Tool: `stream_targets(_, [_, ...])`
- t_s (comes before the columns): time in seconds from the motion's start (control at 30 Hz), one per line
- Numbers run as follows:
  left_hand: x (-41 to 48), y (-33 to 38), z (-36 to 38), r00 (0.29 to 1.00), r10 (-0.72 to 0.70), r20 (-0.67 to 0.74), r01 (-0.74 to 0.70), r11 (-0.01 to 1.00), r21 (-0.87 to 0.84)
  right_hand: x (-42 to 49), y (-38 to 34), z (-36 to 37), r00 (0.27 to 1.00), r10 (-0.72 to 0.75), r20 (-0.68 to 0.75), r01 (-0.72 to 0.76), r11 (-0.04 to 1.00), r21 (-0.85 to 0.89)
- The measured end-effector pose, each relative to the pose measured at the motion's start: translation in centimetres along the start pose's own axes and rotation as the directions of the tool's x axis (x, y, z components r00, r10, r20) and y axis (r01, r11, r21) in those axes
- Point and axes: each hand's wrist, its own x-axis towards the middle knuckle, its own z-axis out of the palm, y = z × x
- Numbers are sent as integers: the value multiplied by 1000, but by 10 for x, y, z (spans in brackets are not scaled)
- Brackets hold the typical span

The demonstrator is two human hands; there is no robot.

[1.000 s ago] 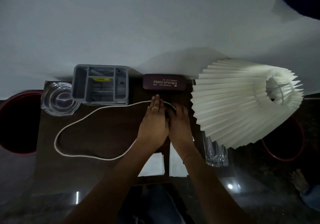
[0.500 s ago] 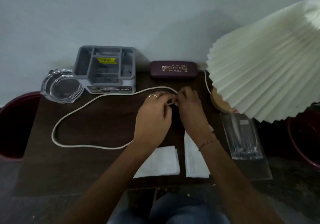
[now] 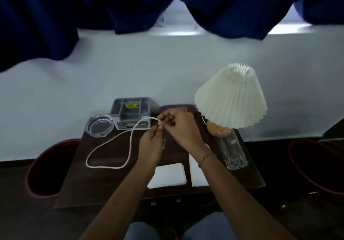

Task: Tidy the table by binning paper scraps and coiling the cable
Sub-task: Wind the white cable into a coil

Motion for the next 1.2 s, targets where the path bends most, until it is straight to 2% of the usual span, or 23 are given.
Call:
stream_targets(0.13, [-24, 27, -11, 978, -102, 183, 133, 978, -162, -20, -27, -20, 983, 146, 109, -173, 937, 303])
stream_targets(0.2, [-38, 39, -21, 955, -159, 251, 196, 972, -132, -32, -35, -25, 966, 137, 218, -217, 888, 406])
stream_targets(0.27, [-51, 51, -34, 923, -198, 331, 247, 962, -113, -43, -40, -24, 955, 107, 275, -223, 874, 433])
stream_targets(0.37, [-66, 69, -53, 859, -168, 483, 309, 923, -229, -56, -44, -8, 942, 135, 307, -254, 884, 392])
stream_targets(0.47, [-75, 85, -63, 834, -100, 542, 337, 870, -359, -70, -51, 18, 939, 150, 309, -259, 900, 350])
stream_targets(0.6, [-72, 101, -71, 848, -37, 529, 322, 828, -459, -85, -61, 46, 934, 199, 297, -310, 864, 397])
stream_targets(0.87, [-39, 110, -93, 943, -9, 331, 187, 839, -512, -107, -89, 29, 962, 30, 272, -176, 829, 530])
stream_targets(1.07, [-33, 102, -86, 966, 41, 255, 88, 876, -474, -102, -98, 1, 995, -10, 103, -33, 915, 402])
stream_targets(1.2, [-31, 88, -83, 959, 101, 266, -22, 959, -284, -90, -105, -11, 999, -54, -9, 54, 962, 267])
